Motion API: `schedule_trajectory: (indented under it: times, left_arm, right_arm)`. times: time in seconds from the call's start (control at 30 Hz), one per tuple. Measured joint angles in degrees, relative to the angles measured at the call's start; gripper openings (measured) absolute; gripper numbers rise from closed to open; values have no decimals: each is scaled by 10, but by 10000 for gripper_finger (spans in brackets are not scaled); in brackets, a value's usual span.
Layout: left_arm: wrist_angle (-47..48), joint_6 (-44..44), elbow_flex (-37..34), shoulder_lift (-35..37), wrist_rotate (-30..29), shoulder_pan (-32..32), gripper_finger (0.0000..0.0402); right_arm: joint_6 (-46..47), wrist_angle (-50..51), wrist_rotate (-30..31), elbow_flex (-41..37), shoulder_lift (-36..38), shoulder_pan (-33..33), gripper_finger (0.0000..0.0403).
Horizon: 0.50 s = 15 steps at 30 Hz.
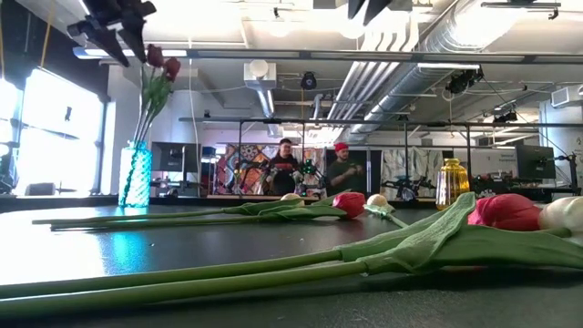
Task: Sort flowers into vase by color
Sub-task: Put the dark red flower into the blue vase, then put the center yellow flower into the yellow vase
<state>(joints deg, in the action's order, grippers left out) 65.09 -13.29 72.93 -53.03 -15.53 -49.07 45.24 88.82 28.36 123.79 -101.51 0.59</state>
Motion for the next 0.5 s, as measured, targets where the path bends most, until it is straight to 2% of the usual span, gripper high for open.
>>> schedule_trajectory:
  times: [0.2,0.37,0.5]
  left_arm:
    - [55,9,75,2,-2,-1,227]
    - [74,2,140,8,5,3,227]
    - [84,0,158,16,44,20,227]
  right_arm:
    - [42,9,-31,-50,0,11,147]
    - [95,-27,-102,-165,0,7,147]
    - [134,-111,-173,-266,0,-9,147]
